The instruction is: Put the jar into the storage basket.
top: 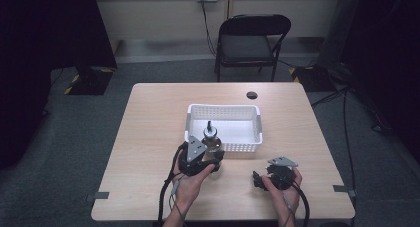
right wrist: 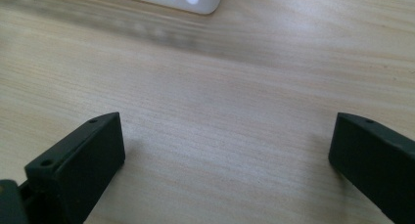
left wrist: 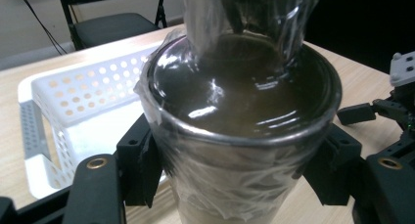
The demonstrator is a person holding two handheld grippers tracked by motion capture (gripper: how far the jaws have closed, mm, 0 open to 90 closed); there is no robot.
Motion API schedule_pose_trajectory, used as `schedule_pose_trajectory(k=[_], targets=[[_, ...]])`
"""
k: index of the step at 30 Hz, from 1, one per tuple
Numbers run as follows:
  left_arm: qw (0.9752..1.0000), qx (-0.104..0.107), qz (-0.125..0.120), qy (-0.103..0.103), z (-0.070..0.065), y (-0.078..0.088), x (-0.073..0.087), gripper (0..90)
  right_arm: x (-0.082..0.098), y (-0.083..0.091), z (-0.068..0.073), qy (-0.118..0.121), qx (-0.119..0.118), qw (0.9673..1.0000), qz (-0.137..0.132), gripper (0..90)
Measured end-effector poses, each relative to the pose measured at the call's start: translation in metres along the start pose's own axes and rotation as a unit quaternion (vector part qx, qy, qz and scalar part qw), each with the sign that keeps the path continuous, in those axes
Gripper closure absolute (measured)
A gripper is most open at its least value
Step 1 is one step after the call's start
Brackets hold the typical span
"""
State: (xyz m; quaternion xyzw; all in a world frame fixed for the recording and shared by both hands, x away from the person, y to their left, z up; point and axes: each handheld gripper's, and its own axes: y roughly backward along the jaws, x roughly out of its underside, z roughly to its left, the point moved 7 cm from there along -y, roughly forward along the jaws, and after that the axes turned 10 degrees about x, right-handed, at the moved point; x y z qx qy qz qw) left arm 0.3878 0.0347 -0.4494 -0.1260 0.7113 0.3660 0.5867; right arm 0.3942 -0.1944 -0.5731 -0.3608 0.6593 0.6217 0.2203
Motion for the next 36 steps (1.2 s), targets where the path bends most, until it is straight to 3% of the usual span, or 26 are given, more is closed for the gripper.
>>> schedule_pose_trajectory(k=[10, 24, 36], targets=[[1.0000, -0.003, 0.005, 0.007, 0.007, 0.006, -0.014, 33.3, 0.000, 0.000, 0.000, 0.000, 0.000, 1.0000, 0.000, 0.0], [0.9998, -0.014, -0.008, 0.010, 0.016, 0.016, -0.041, 33.3, 0.000, 0.000, 0.000, 0.000, 0.000, 1.0000, 0.000, 0.0], [0.9998, -0.014, -0.012, -0.001, 0.023, 0.017, -0.066, 33.3, 0.000, 0.000, 0.000, 0.000, 0.000, 1.0000, 0.000, 0.0]])
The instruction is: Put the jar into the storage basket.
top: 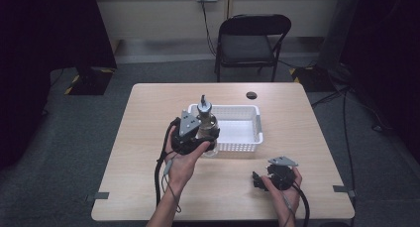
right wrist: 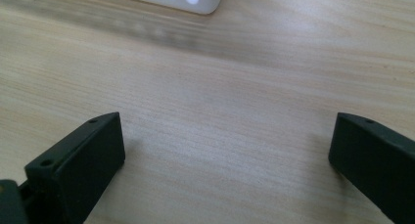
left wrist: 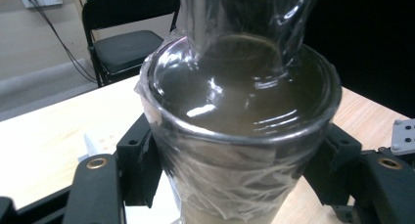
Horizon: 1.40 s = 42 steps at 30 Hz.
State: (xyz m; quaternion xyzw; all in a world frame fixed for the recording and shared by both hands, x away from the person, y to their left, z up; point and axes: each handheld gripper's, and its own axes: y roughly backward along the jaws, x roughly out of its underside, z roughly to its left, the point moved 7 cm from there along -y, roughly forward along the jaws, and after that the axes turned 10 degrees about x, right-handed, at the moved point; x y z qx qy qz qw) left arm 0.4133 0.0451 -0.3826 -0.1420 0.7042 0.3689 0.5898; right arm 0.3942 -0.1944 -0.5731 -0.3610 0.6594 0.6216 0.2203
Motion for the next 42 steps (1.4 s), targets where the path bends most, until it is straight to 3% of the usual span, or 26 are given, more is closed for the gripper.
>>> schedule_pose_trajectory(k=[11, 22, 31, 35, 40, 42], targets=[[1.0000, -0.003, 0.002, -0.007, 0.011, -0.019, -0.013, 33.3, 0.000, 0.000, 0.000, 0.000, 0.000, 1.0000, 0.000, 0.0], [0.9997, -0.024, 0.000, -0.006, 0.027, -0.043, -0.018, 33.3, 0.000, 0.000, 0.000, 0.000, 0.000, 1.0000, 0.000, 0.0], [0.9994, -0.030, 0.016, 0.013, 0.043, -0.070, -0.008, 33.3, 0.000, 0.000, 0.000, 0.000, 0.000, 1.0000, 0.000, 0.0], [0.9989, -0.040, 0.021, 0.011, 0.050, -0.078, -0.003, 33.3, 0.000, 0.000, 0.000, 0.001, 0.000, 1.0000, 0.000, 0.0], [0.9981, -0.046, 0.025, 0.035, 0.056, -0.090, 0.009, 33.3, 0.000, 0.000, 0.000, 0.000, 0.000, 1.0000, 0.000, 0.0], [0.9977, -0.050, 0.030, 0.034, 0.058, -0.094, 0.014, 33.3, 0.000, 0.000, 0.000, 0.000, 0.000, 1.0000, 0.000, 0.0]])
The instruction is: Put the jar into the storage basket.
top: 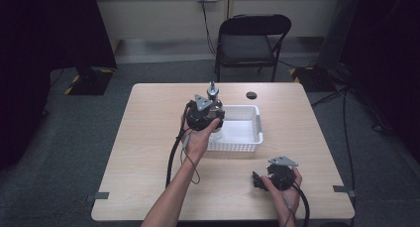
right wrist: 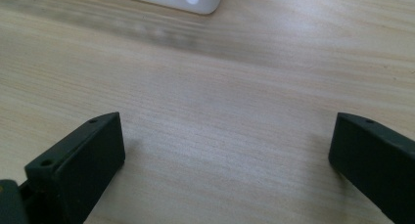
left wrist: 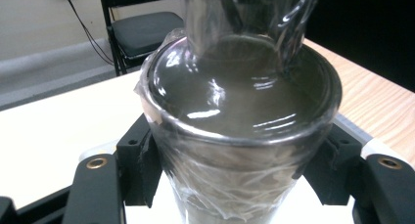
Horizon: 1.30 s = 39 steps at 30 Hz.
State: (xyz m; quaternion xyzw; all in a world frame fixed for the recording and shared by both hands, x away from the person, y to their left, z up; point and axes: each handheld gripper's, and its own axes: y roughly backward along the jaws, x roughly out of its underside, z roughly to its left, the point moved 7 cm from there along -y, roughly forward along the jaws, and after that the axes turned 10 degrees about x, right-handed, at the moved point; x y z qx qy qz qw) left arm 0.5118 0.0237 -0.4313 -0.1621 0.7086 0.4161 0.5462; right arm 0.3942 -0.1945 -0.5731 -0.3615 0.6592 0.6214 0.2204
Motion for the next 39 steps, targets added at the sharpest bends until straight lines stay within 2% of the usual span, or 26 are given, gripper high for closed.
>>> schedule_pose_trajectory(k=[8, 19, 29, 33, 39], targets=[[0.9998, -0.002, 0.013, 0.016, 0.009, -0.012, 0.013, 33.3, 0.000, 0.000, 0.000, 0.000, 0.000, 1.0000, 0.000, 0.0], [0.9997, -0.003, 0.013, 0.023, 0.007, -0.019, 0.021, 33.2, 0.000, 0.000, 0.000, 0.000, 0.000, 1.0000, 0.000, 0.0], [0.9998, -0.006, 0.013, 0.016, 0.004, -0.019, 0.025, 33.1, 0.000, 0.000, 0.000, 0.000, 0.000, 1.0000, 0.000, 0.0], [0.9999, -0.006, 0.015, 0.003, 0.000, -0.018, 0.027, 33.0, 0.000, 0.000, 0.000, 0.000, 0.000, 1.0000, 0.000, 0.0], [0.9997, -0.003, 0.021, 0.008, 0.000, -0.018, 0.027, 32.9, 0.000, 0.000, 0.000, 0.000, 0.000, 1.0000, 0.000, 0.0]])
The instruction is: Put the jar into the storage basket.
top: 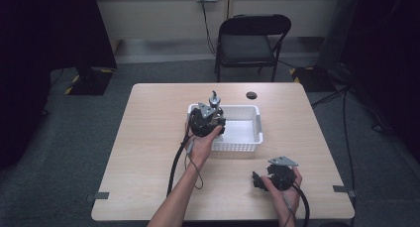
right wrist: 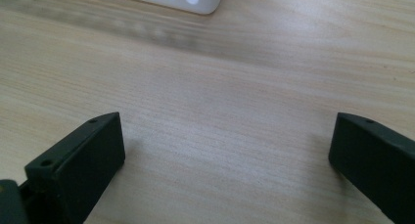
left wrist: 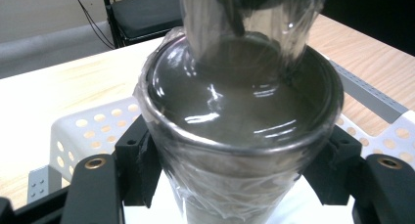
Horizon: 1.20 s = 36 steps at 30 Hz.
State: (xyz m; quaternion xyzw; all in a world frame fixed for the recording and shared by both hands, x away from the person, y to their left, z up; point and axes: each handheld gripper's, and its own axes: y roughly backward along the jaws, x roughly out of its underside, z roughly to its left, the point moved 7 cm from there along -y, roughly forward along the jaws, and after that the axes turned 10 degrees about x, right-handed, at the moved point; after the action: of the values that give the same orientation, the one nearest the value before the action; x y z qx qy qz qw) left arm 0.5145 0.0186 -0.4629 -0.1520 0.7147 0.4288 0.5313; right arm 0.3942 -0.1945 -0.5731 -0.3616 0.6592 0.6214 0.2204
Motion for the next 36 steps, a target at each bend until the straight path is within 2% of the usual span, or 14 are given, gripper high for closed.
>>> schedule_pose_trajectory(k=[13, 14, 17, 21, 23, 28, 36], targets=[[1.0000, 0.002, 0.009, 0.000, 0.0004, 0.0004, -0.0007, 32.6, 0.0000, 0.0000, 0.0000, 0.000, 0.000, 1.0000, 0.000, 0.0], [1.0000, 0.002, 0.009, 0.003, 0.0006, 0.0003, -0.0006, 32.5, 0.0000, 0.0000, 0.0000, 0.000, 0.000, 1.0000, 0.000, 0.0], [0.9994, 0.020, 0.006, 0.029, 0.0009, -0.0009, 0.0000, 30.9, 0.0000, 0.0000, 0.0000, 0.000, 0.000, 1.0000, 0.000, 0.0], [0.9986, 0.030, 0.009, 0.042, 0.0015, -0.0019, 0.0014, 28.1, 0.0000, 0.0000, 0.0000, 0.000, 0.000, 1.0000, 0.000, 0.0], [0.9983, 0.035, 0.008, 0.046, 0.0011, -0.0033, 0.0017, 24.2, 0.0000, 0.0000, 0.0000, 0.000, 0.000, 1.0000, 0.000, 0.0], [0.9976, 0.031, -0.001, 0.062, 0.0043, -0.0042, 0.0017, 14.5, 0.0000, 0.0000, 0.0000, 0.000, 0.000, 1.0000, 0.000, 0.0], [0.9980, 0.019, -0.016, 0.057, 0.0033, -0.0020, -0.0026, 4.1, 0.0000, 0.0000, 0.0000, 0.000, 0.000, 1.0000, 0.000, 0.0]])
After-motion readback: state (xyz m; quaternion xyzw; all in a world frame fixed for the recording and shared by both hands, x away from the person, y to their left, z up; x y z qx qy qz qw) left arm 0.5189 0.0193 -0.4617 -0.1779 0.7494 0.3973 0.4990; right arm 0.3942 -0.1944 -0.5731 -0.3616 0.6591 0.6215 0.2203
